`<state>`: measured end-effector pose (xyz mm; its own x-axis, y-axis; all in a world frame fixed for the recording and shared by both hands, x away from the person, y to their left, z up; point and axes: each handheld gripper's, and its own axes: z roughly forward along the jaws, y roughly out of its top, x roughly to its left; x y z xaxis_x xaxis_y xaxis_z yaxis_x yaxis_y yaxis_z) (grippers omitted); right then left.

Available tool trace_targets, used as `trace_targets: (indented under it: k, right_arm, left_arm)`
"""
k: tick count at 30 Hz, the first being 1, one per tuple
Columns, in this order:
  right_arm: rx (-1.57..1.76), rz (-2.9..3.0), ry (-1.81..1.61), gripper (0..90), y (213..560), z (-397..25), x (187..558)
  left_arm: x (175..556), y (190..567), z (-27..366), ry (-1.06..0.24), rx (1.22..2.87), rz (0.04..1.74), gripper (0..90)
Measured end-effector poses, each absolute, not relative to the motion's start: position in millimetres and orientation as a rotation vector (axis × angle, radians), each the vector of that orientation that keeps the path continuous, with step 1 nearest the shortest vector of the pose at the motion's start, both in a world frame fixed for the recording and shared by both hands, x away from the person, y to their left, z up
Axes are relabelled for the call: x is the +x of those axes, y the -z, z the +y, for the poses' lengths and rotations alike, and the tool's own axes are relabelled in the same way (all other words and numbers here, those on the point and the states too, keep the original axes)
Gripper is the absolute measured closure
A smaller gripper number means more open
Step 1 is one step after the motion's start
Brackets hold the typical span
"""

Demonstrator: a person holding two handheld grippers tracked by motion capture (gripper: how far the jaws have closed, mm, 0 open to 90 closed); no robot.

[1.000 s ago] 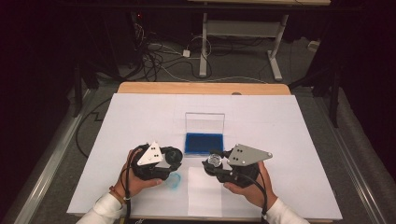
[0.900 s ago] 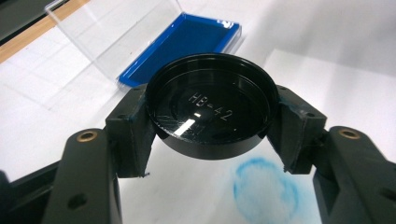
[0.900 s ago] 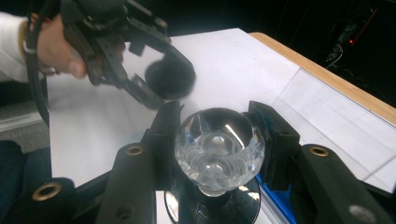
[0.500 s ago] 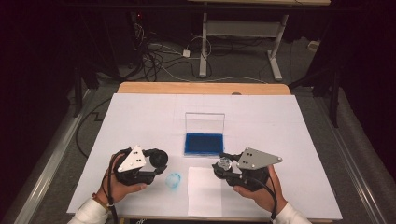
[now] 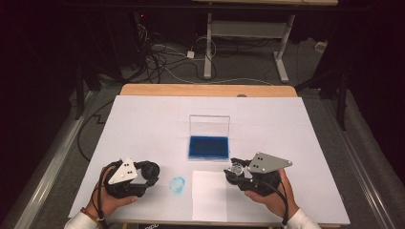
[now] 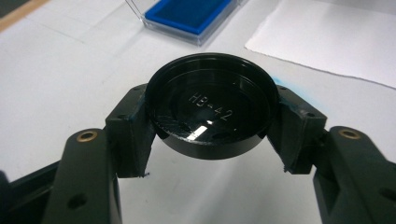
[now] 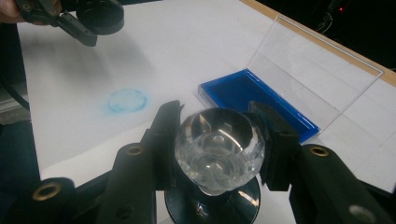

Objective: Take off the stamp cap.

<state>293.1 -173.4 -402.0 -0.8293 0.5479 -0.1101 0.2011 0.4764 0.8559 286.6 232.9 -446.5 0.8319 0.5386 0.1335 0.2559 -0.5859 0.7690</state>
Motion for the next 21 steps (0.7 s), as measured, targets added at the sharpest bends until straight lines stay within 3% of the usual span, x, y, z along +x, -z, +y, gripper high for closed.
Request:
trace_targets:
  k: [21]
  right_arm:
    - [0.678, 2.367, -1.243, 56.9, 400, -179, 302]
  left_arm:
    - [279, 453, 252, -0.43, 2.201, 0.613, 36.3]
